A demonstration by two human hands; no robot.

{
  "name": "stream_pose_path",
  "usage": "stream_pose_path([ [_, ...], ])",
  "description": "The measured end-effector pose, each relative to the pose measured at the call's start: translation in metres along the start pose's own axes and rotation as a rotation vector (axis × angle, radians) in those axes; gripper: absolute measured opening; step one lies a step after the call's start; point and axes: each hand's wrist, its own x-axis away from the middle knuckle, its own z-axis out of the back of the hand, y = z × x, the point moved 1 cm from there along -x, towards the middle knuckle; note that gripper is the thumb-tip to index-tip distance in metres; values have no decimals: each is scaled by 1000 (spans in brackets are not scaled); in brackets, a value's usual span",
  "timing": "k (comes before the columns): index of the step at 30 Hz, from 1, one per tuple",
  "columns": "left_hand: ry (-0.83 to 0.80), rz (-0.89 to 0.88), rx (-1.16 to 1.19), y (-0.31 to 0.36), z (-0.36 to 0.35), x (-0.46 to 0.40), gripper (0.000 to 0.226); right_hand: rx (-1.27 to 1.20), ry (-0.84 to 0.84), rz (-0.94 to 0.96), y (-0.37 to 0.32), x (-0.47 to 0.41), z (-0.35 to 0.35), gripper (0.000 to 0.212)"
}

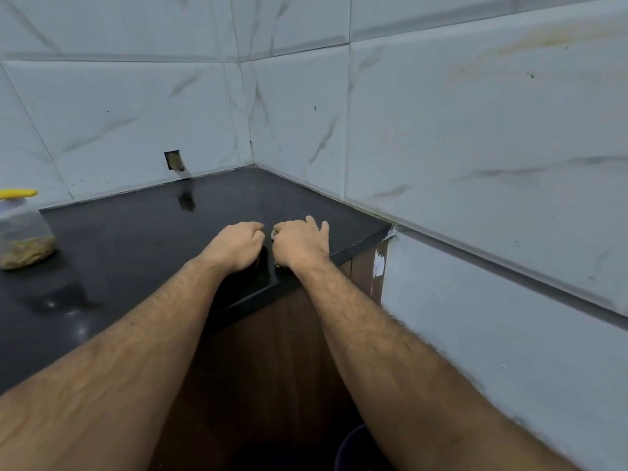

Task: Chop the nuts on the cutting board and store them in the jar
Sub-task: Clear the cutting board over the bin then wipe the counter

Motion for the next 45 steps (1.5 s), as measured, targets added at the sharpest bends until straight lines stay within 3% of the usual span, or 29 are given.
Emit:
stream_pose_path([
  [11,-66,-90,11,60,-26,-36,40,124,124,-118,77,-56,12,34],
  [24,-106,-178,10,84,-31,1,43,35,235,-286,114,-14,26,25],
  [30,67,-311,122,106,-33,43,44,-255,519,-295,134,44,2,29],
  [36,185,-205,259,112,-38,78,33,-530,533,-197,104,77,11,29],
  [38,110,-135,373,111,-33,84,29,-622,561,-182,93,83,21,27],
  [42,-254,-52,957,105,-30,104,28,-738,493,-264,83,91,24,19],
  [45,-395,-2,1141,97,-30,117,26,-803,442,-265,73,93,32,15],
])
